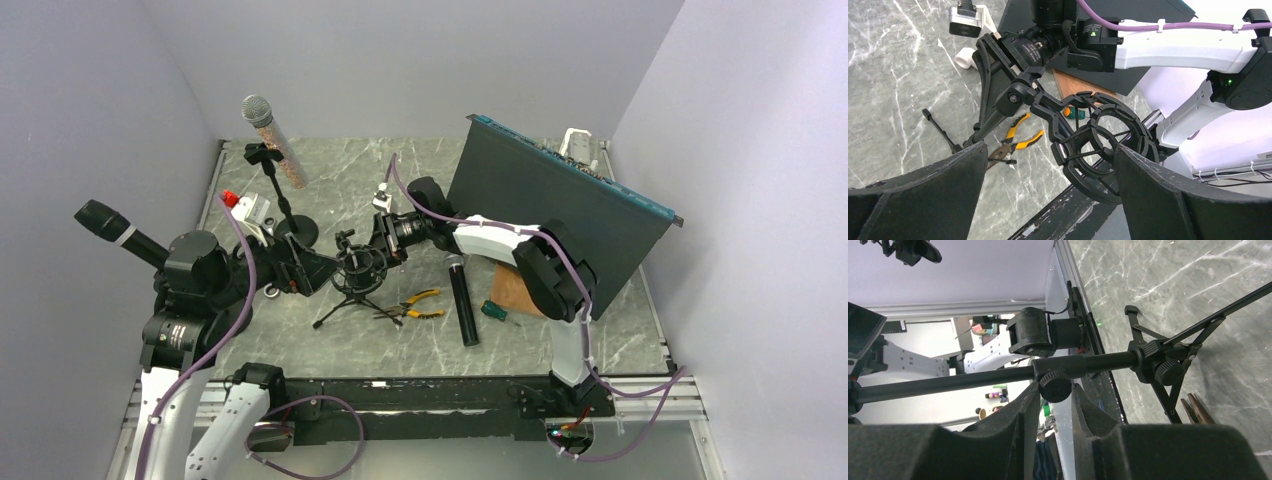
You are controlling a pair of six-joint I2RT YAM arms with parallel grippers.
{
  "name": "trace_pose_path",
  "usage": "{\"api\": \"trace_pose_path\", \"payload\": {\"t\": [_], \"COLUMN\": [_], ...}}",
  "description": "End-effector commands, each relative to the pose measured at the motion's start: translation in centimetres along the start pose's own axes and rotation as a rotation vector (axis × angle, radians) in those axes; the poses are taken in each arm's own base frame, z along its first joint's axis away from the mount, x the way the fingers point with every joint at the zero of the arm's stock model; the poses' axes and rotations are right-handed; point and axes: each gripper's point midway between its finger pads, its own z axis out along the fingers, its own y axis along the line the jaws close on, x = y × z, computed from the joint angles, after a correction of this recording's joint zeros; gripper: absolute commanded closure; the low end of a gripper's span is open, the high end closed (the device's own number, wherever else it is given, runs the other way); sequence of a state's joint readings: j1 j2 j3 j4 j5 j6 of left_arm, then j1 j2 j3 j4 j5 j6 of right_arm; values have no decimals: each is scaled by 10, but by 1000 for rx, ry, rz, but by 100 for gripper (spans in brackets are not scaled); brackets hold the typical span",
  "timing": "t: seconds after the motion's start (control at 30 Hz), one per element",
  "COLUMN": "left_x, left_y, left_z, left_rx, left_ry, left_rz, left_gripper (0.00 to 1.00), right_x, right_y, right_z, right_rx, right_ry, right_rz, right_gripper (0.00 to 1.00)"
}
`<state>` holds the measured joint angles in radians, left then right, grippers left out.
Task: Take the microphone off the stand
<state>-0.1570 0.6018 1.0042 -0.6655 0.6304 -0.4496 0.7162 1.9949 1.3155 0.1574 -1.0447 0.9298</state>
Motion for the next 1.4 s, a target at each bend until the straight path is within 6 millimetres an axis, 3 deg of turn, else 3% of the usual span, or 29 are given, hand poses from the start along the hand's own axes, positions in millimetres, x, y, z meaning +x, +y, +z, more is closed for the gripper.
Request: {"api": "trace_pose_path", "payload": {"t": [0.0, 0.17, 0.67, 0.8, 1.1, 1.37], "left_x": [0, 0, 8, 12, 29, 39], "left_y": [-1, -1, 4, 7, 13, 20], "left_z": [-1, -2, -4, -5, -9, -14], "left_rx": [0, 1, -21, -34, -54, -95], "left_ry": [-3, -4, 13, 23, 74, 114], "left_rz": [14, 12, 18, 21, 29, 37], "left_gripper": [2, 2, 2, 2, 2, 2], "right_x": [-7, -7, -18, -20, -23, -29], "right_y": [17, 13, 0, -16, -1, 3], "right_z": [1, 2, 1, 0, -7, -4], "right_rx": [-72, -85, -83, -13, -63, -44], "right_ry": [7, 9, -131, -155, -261, -284], "right_rz": [-72, -114, -600, -708, -1073, -1225], "right_gripper": [76, 100, 100, 100, 100, 100]}}
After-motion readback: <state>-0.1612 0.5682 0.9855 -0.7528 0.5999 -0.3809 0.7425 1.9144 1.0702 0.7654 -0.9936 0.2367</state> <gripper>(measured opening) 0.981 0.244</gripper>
